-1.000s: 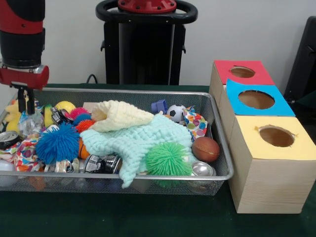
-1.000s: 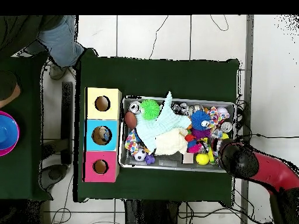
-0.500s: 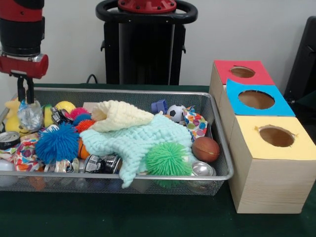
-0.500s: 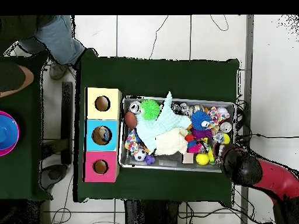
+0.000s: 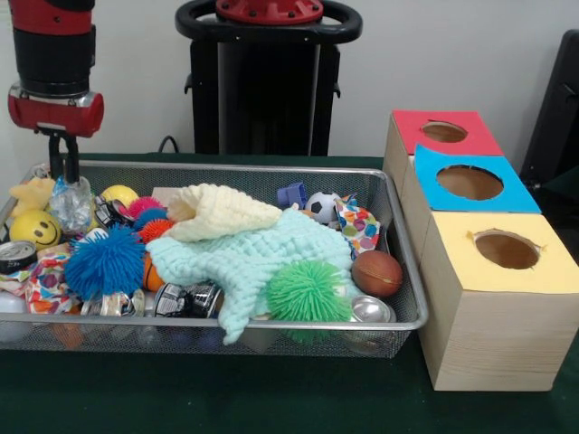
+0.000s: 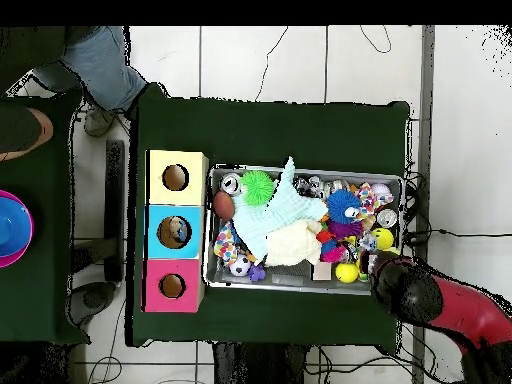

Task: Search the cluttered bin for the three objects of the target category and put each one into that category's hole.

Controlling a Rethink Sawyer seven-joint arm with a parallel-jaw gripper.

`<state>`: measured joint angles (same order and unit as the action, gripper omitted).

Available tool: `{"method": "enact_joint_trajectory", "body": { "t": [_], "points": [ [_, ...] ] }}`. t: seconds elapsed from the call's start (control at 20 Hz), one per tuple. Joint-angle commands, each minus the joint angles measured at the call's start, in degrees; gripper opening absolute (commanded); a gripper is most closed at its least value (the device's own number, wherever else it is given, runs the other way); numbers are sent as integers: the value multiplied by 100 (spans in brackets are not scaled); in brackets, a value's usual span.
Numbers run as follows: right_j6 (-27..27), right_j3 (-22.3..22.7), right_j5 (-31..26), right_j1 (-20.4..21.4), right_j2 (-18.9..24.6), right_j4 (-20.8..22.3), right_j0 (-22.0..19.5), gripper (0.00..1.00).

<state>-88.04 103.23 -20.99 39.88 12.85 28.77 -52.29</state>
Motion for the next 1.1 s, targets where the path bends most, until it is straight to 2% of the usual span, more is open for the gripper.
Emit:
{"method": "enact_joint_trajectory", "body": {
  "t": [0.05, 0.35, 0.7, 1.1],
  "points": [
    [-558, 560, -252, 308, 225, -283, 149, 0],
    [-400, 811, -518, 909, 276, -496, 189, 0],
    [-271, 952, -813, 1318, 290, -773, 300, 0],
    [-577, 1008, -734, 1292, 155, -948, 623, 0]
  ]
}}
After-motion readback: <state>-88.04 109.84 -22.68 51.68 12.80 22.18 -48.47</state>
